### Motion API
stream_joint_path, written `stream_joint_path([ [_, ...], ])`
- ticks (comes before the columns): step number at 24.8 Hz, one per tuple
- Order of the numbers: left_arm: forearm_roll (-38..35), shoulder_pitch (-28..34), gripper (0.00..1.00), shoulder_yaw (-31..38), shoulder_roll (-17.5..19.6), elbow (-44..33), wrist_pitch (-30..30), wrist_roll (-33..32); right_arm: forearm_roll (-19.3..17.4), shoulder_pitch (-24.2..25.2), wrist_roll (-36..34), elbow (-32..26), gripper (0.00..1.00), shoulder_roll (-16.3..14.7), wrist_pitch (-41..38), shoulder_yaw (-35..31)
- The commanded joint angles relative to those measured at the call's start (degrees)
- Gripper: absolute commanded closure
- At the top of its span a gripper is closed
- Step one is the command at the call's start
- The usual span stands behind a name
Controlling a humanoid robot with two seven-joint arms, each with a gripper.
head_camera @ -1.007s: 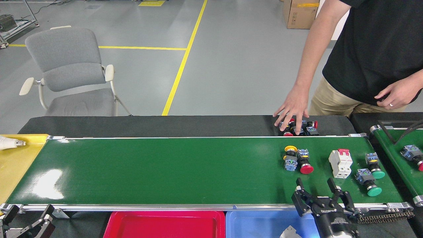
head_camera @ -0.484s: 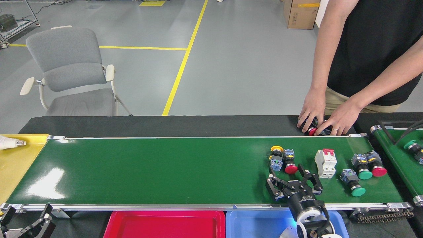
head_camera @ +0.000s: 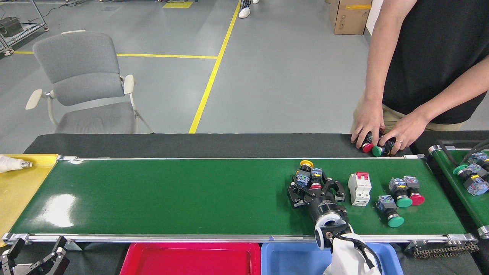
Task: Pick switch part from conveyor to tray
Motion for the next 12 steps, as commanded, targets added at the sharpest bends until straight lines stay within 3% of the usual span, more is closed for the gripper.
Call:
stream_joint_path([
  [1, -0.1, -0.4, 0.0, 0.2, 0.3, -0.5, 0.0, 0.5, -0.4, -1.2, -0.7, -0.4, 0.74, -0.2, -0.9, 0.1],
  [4, -0.1, -0.5, 0.0, 0.2, 0.2, -0.5, 0.0, 0.5, -0.6, -1.1, -0.8, -0.5, 0.85, -0.2, -2.4, 0.1],
  [7, -0.1, -0.5, 0.0, 0.2, 0.2, -0.4, 0.0, 0.5, -0.5, -0.8, -1.6, -1.3, 0.89, -0.2, -4.0, 0.2],
  [9, -0.1, -0.5, 0.0, 0.3, 0.3, -0.3, 0.0, 0.6, -0.5, 0.3, -3.3, -4.4, 0.89, -0.2, -6.8, 0.5],
  [12, -0.1, -0.5, 0.0, 0.3, 0.3, -0.3, 0.0, 0.6, -0.4, 5.7, -3.3, -13.5, 0.89, -0.3, -16.4, 3.4],
])
